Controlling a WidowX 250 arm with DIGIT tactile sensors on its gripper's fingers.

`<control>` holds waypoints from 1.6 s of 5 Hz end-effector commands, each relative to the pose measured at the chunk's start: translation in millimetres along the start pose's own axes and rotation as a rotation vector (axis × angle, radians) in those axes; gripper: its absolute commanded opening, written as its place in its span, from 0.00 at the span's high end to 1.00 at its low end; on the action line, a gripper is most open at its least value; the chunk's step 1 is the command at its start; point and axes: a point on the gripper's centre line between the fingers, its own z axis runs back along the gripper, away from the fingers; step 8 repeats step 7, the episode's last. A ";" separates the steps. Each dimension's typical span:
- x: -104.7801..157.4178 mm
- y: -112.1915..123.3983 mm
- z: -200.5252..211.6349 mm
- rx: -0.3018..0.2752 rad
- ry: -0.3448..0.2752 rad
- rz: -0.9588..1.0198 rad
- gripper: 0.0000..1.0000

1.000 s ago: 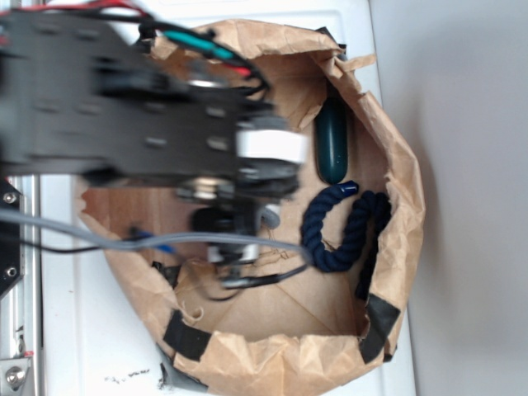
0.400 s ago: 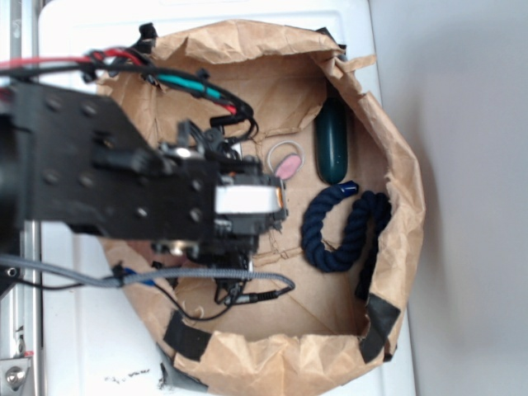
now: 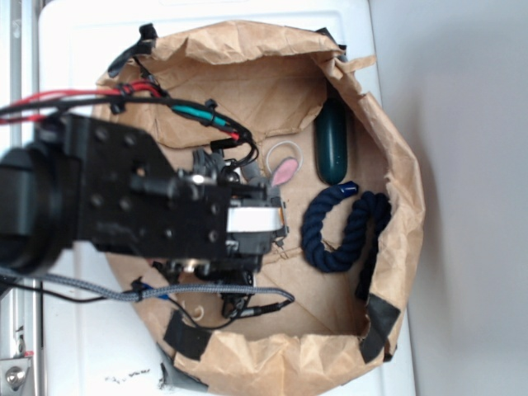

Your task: Grab the gray animal.

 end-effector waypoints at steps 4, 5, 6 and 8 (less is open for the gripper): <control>30.9 -11.7 90.5 -0.132 0.024 0.084 1.00; 19.2 -1.8 125.6 -0.152 0.030 0.017 1.00; 17.0 2.2 149.6 -0.131 -0.009 0.053 1.00; 18.7 6.6 158.0 -0.112 -0.044 0.044 1.00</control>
